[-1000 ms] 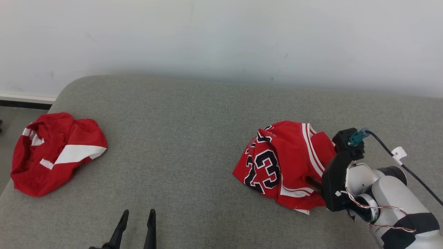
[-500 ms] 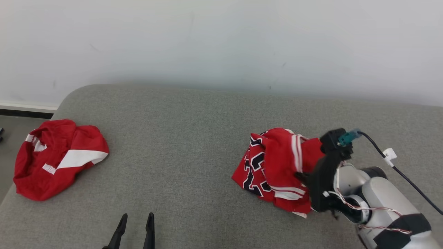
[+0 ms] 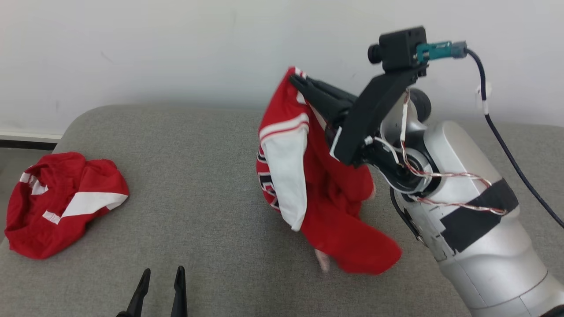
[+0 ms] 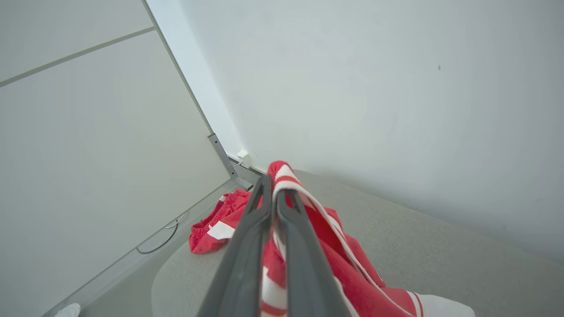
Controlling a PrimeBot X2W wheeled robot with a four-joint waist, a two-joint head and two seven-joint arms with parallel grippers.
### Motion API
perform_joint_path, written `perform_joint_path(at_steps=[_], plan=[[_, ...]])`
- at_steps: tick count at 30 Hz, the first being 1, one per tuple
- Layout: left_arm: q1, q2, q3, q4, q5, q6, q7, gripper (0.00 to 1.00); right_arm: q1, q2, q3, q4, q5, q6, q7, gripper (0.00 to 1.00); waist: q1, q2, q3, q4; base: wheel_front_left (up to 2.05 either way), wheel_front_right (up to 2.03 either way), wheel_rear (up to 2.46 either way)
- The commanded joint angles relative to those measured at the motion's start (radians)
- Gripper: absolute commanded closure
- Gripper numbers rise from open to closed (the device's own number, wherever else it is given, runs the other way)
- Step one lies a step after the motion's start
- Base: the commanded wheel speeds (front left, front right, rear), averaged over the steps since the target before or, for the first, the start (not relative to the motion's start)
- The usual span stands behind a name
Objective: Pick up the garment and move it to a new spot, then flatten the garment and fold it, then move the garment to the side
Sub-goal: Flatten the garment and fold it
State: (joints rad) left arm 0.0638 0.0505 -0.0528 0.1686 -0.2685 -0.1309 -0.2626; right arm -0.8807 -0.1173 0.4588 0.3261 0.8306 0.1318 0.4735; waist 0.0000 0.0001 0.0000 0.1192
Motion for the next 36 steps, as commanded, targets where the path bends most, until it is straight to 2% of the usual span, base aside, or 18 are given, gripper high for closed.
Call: perform_joint_path(at_steps=[1, 5, 8, 10, 12, 19, 23, 29, 36], plan=[[-0.001, 0.0, 0.001, 0.0, -0.006, 0.001, -0.003, 0.0, -0.018, 0.012, 0.003, -0.003, 0.008, -0.002, -0.012, 1.0, 0.0, -0.0001, 0.002, 0.0, 0.0, 0.0, 0.0], [-0.009, 0.0, -0.003, -0.002, -0.008, 0.001, -0.003, 0.0, -0.135, 0.03, 0.03, -0.001, 0.017, -0.002, -0.098, 1.0, 0.0, -0.0001, 0.007, 0.002, 0.0, 0.0, 0.0], [-0.012, 0.0, -0.003, -0.004, -0.012, 0.001, -0.003, 0.0, -0.193, 0.042, 0.015, 0.011, 0.038, -0.002, -0.19, 1.0, 0.0, -0.0001, 0.01, 0.002, 0.0, 0.0, 0.0], [-0.011, 0.0, -0.003, -0.006, -0.012, 0.004, -0.003, 0.0, -0.208, 0.045, -0.006, 0.035, 0.041, -0.002, -0.247, 1.0, 0.0, -0.0001, 0.01, 0.001, 0.0, 0.0, 0.0], [-0.01, 0.0, -0.004, -0.007, -0.014, 0.005, -0.003, 0.0, -0.2, 0.026, -0.012, 0.069, 0.023, -0.002, -0.259, 1.0, 0.0, -0.0001, 0.011, -0.002, 0.0, 0.0, 0.0], [-0.012, 0.0, -0.015, -0.007, -0.02, 0.006, -0.003, 0.0, -0.03, -0.11, -0.056, 0.2, -0.042, -0.002, -0.211, 1.0, 0.0, -0.0001, 0.025, -0.021, 0.0, 0.0, 0.0], [-0.02, 0.0, -0.02, -0.01, -0.022, 0.008, -0.003, 0.0, 0.098, -0.191, -0.127, 0.275, -0.088, -0.002, -0.221, 1.0, 0.0, -0.0001, 0.039, -0.036, 0.0, 0.0, 0.0], [-0.031, 0.0, -0.024, -0.008, -0.014, 0.008, -0.003, 0.0, 0.236, -0.251, -0.256, 0.375, -0.162, -0.002, -0.297, 1.0, 0.0, -0.0001, 0.058, -0.06, 0.0, 0.0, 0.0], [-0.046, 0.0, -0.032, -0.006, 0.001, 0.006, -0.003, 0.0, 0.304, -0.272, -0.397, 0.513, -0.288, -0.002, -0.404, 1.0, 0.0, -0.0001, 0.067, -0.074, 0.0, 0.0, 0.0]])
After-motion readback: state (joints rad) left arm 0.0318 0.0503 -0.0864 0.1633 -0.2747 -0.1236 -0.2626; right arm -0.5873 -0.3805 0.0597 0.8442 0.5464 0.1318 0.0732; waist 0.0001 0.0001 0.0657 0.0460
